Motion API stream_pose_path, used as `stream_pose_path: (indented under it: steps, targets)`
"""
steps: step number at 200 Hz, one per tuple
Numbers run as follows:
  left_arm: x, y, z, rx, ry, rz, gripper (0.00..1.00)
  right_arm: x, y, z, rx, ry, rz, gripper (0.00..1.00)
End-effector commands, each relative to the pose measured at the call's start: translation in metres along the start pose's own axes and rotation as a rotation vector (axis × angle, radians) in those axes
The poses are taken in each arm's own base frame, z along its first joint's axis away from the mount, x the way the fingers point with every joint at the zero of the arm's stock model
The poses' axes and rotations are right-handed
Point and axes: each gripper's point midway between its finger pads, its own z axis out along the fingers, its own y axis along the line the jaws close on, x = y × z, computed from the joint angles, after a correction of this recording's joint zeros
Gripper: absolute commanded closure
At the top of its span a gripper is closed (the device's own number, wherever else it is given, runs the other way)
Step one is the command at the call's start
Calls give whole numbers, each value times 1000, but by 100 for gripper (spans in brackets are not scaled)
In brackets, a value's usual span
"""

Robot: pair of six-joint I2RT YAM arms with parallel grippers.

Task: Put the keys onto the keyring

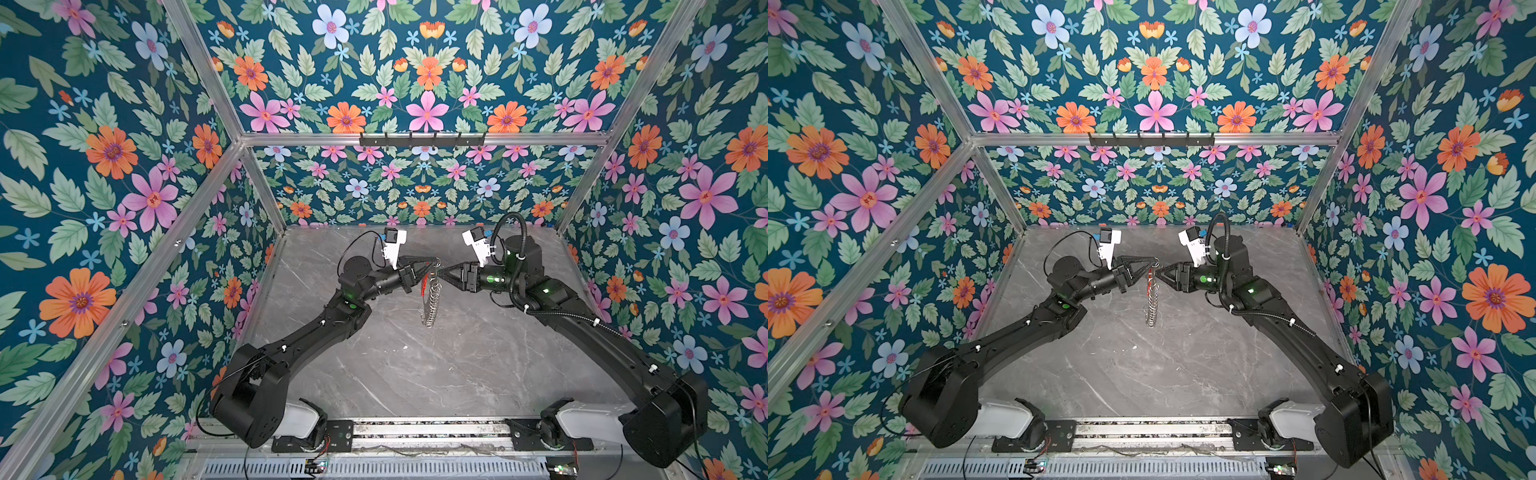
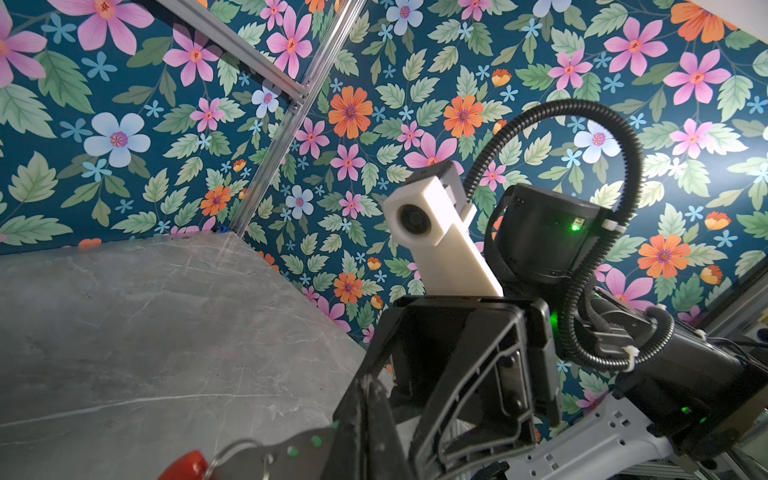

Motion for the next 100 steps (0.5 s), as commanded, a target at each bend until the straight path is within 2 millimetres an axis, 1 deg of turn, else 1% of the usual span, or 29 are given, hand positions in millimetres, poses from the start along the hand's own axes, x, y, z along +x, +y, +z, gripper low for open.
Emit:
stream_pose_path:
  steps: [1,7,39,75,100]
  targets:
    - [-16,-14,1,56,-52,28,100,-3,6,3,-27,13,-38,56]
    - [-17,-15,1,56,-53,29,100,-4,5,4,-26,15,-39,57]
    - [-20,-17,0,62,-62,24,100,-7,6,7,-32,23,-55,72]
    - [-27,-24,-2,73,-84,27,100,-5,9,4,-33,28,-59,83]
    - [-31,-27,-3,74,-96,31,100,-2,10,0,-26,30,-63,86]
